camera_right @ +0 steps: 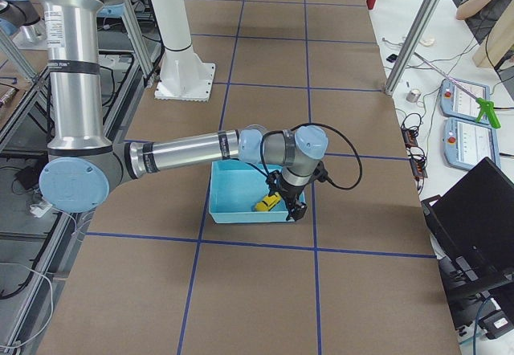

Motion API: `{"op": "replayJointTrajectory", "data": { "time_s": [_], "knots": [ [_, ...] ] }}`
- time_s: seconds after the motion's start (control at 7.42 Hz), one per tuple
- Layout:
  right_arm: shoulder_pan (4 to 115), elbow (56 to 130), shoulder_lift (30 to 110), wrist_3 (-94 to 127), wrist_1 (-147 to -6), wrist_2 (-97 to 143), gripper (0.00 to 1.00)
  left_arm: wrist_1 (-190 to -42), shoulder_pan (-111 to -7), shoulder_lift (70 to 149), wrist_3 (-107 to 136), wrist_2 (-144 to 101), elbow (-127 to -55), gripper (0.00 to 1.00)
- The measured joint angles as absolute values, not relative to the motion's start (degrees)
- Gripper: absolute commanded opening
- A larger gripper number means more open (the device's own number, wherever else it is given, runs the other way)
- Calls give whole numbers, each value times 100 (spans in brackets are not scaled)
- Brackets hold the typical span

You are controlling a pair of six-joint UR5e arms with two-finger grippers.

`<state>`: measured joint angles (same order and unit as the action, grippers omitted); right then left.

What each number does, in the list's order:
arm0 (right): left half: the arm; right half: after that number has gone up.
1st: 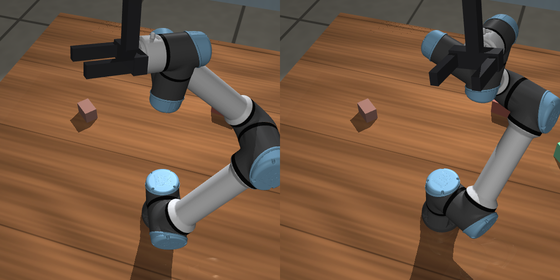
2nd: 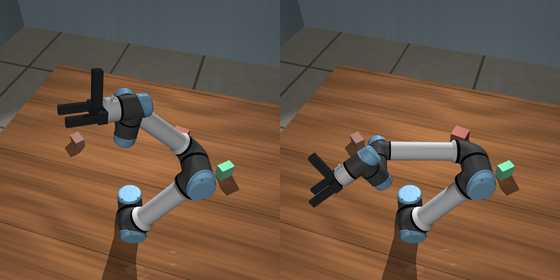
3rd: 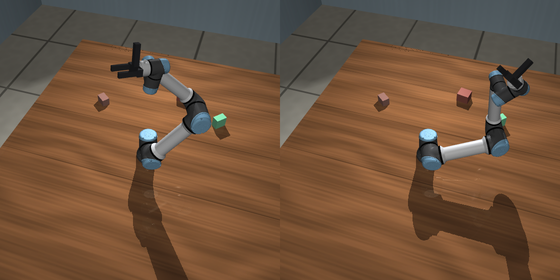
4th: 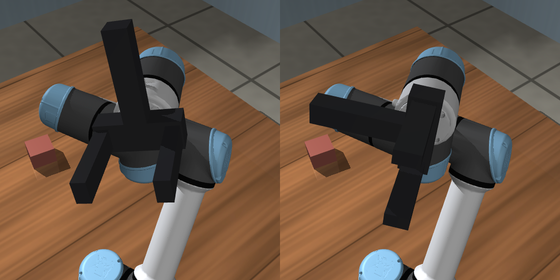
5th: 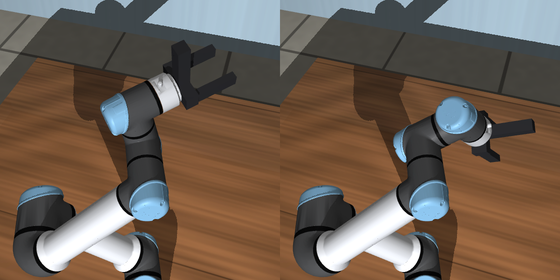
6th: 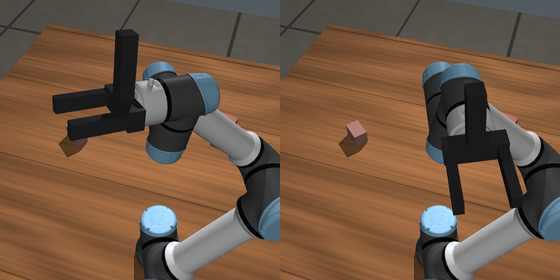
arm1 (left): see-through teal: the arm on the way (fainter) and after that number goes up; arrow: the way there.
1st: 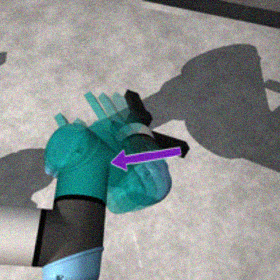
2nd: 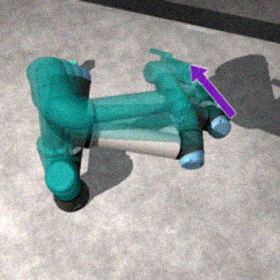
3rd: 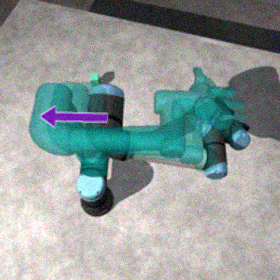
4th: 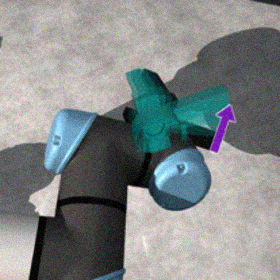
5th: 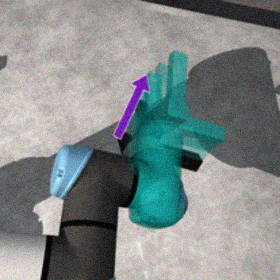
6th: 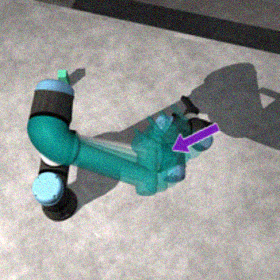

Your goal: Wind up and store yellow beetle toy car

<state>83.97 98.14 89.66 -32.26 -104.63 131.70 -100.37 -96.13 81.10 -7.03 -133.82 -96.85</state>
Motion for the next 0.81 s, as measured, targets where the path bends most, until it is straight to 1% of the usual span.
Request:
{"op": "replayJointTrajectory", "data": {
  "time_s": [0.27,0.54,0.81],
  "knots": [
    [9161,9462,8998,-2793,-10728,13360,100,-10037,-9613,8105,-703,-13385,-9685,100],
    [9422,9461,8936,-1245,-10942,13266,100,-10037,-9614,8104,-703,-13386,-9686,100],
    [9461,9392,8916,-814,-10810,12836,100,-10037,-9611,8104,-703,-13386,-9686,100]
  ]
}}
